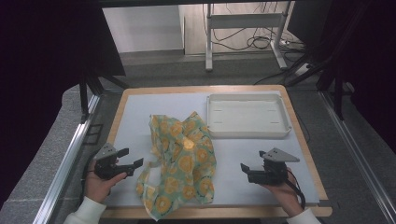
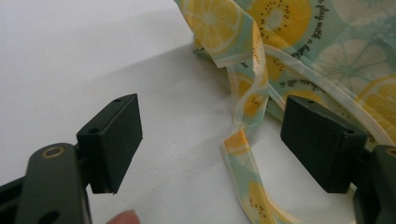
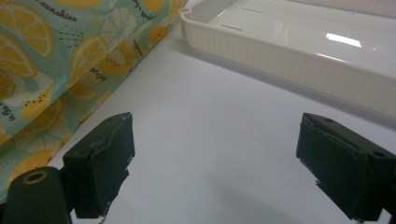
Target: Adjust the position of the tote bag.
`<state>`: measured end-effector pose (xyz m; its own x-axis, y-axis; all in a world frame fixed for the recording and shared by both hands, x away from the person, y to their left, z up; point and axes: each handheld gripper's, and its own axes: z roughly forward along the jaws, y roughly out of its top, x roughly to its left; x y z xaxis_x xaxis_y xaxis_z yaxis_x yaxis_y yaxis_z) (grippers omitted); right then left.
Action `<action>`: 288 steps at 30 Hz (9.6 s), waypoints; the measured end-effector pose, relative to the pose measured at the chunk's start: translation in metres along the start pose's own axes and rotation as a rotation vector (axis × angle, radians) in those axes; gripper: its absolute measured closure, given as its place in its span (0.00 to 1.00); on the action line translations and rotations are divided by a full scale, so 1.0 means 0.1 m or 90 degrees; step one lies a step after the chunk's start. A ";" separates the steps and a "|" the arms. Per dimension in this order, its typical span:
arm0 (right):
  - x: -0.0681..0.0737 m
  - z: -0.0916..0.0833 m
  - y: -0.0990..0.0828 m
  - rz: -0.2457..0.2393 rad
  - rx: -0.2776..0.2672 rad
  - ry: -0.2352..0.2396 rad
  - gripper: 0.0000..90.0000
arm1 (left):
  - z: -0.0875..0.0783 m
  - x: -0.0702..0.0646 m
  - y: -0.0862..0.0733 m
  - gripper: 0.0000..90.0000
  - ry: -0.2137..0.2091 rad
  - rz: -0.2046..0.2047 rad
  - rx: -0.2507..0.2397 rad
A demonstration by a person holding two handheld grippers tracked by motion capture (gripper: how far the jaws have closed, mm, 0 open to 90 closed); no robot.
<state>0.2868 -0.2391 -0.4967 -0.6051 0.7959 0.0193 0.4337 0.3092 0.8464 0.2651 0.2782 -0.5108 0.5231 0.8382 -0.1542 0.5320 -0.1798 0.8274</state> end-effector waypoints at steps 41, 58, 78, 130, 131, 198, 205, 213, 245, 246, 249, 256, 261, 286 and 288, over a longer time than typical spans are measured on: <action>0.18 -0.15 -0.09 -0.042 0.022 0.000 0.16 | 0.03 0.08 0.23 0.24 -0.004 0.004 0.000; 0.25 -0.19 -0.14 -0.029 0.032 0.013 0.16 | 0.05 0.21 0.58 0.22 -0.029 0.007 -0.018; 0.25 -0.16 -0.14 -0.019 0.050 0.020 0.16 | 0.09 0.28 0.78 0.25 -0.022 0.023 -0.017; 0.21 -0.15 -0.17 -0.034 0.064 0.007 0.16 | 1.17 0.60 1.13 0.66 -0.178 0.106 0.080; 0.21 -0.15 -0.17 -0.034 0.064 0.007 0.16 | 1.16 0.58 1.13 0.71 -0.179 0.109 0.076; 2.09 0.23 0.95 -0.190 -0.052 0.312 0.35 | 0.66 0.78 0.88 0.99 -0.126 0.000 -0.020; 2.26 0.43 0.86 -0.196 -0.003 0.348 0.35 | 0.68 0.79 0.86 0.99 -0.120 -0.006 -0.016; 2.25 0.57 0.76 -0.186 0.030 0.345 0.34 | 0.68 0.78 0.86 0.99 -0.118 -0.006 -0.015; 2.37 0.93 0.15 -0.335 0.230 0.333 0.14 | 0.66 0.84 0.82 0.99 -0.118 -0.016 -0.011; 2.36 0.94 0.14 -0.340 0.228 0.324 0.18 | 0.66 0.84 0.82 0.99 -0.117 -0.016 -0.011; 2.32 0.93 0.16 -0.308 0.213 0.323 0.34 | 0.66 0.84 0.82 0.99 -0.118 -0.016 -0.011; 2.21 0.92 0.21 -0.292 0.216 0.340 0.73 | 0.66 0.84 0.82 0.98 -0.117 -0.016 -0.012; 2.21 0.92 0.23 -0.287 0.217 0.340 0.95 | 0.65 0.84 0.82 0.99 -0.117 -0.017 -0.016; 1.93 0.29 0.73 -0.237 -0.018 0.290 0.98 | 0.34 0.65 1.10 1.00 -0.178 -0.019 -0.095; 1.93 0.27 0.75 -0.234 -0.027 0.291 0.98 | 0.33 0.64 1.13 1.00 -0.178 -0.020 -0.101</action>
<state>0.2208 -0.0480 -0.4435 -0.9414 0.3320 -0.0596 0.1198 0.4941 0.8611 0.3808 0.2950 -0.4444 0.6824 0.6645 -0.3046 0.4518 -0.0558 0.8904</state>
